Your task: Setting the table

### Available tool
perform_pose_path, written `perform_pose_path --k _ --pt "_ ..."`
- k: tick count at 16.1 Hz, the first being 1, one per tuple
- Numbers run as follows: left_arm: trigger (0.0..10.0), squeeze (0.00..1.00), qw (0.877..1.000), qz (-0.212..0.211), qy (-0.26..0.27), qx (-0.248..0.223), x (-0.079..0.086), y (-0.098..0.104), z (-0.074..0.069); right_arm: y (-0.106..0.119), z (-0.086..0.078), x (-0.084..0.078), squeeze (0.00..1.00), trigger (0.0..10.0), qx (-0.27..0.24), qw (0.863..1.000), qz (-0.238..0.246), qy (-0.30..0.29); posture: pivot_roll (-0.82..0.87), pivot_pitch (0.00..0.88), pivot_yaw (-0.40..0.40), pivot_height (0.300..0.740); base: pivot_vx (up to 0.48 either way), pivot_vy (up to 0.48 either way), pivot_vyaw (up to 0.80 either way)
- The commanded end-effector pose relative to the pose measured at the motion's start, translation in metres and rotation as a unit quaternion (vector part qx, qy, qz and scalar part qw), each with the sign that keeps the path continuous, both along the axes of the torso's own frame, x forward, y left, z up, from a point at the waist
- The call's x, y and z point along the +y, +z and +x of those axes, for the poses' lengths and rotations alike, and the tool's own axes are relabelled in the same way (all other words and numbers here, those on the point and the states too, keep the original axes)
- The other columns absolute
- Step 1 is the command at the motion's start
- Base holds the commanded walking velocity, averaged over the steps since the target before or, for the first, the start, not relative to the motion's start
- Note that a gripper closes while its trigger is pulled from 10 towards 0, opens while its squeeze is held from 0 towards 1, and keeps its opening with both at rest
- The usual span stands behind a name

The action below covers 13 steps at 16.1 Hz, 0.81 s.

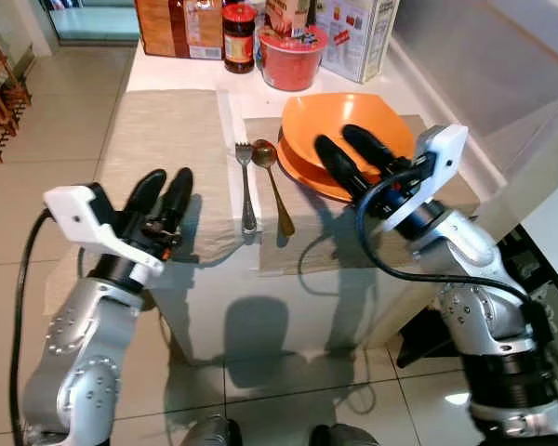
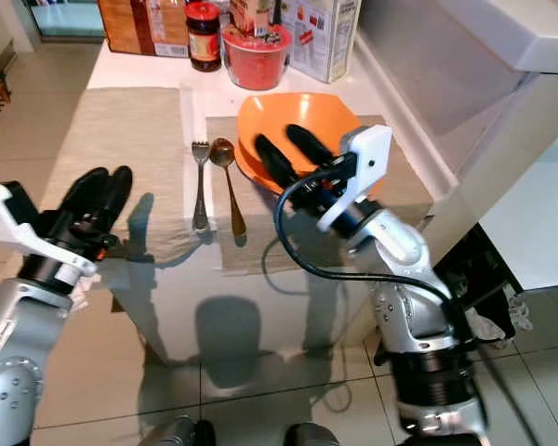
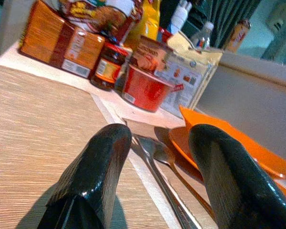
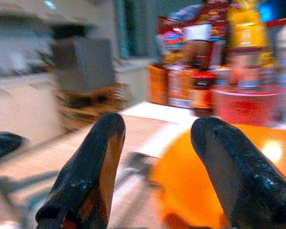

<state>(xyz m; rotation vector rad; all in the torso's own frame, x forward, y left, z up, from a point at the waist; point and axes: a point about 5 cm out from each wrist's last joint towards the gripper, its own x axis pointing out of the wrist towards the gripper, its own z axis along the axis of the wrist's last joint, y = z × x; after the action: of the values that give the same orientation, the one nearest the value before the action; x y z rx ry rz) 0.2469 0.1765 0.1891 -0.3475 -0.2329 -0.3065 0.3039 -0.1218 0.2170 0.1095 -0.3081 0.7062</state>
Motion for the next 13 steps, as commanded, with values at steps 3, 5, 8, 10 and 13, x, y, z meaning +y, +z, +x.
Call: perform_pose_path --k 3,5,8,10,13 --pt "10.0 0.0 1.0 0.024 -0.002 0.006 -0.009 -0.007 0.0 0.019 0.001 0.008 0.0 10.0 -0.106 0.984 -0.143 -0.006 -0.06 0.105 -0.033 0.74 0.0 0.0 0.0" --pt "10.0 0.0 0.999 0.031 -0.009 0.005 -0.013 -0.007 0.001 0.02 0.002 0.018 0.0 10.0 -0.148 0.948 -0.282 0.029 -0.06 0.107 -0.032 0.74 0.0 0.0 0.0" --pt "10.0 0.0 0.999 0.034 -0.019 0.005 -0.017 -0.008 -0.002 0.019 0.02 0.004 0.0 10.0 -0.133 0.88 -0.456 0.013 -0.06 0.112 -0.038 0.74 0.0 0.0 0.0" --pt "10.0 0.0 0.999 0.034 -0.018 0.005 -0.018 -0.009 -0.004 0.029 0.032 -0.005 0.0 10.0 -0.138 0.866 -0.479 -0.043 -0.05 0.116 -0.042 0.74 0.0 0.0 0.0" --pt "10.0 0.0 0.999 0.035 -0.018 0.005 -0.019 -0.01 -0.006 0.022 0.04 0.002 0.0 9.6 -0.124 0.858 -0.496 -0.053 -0.05 0.118 -0.042 0.74 0.0 0.0 0.0"
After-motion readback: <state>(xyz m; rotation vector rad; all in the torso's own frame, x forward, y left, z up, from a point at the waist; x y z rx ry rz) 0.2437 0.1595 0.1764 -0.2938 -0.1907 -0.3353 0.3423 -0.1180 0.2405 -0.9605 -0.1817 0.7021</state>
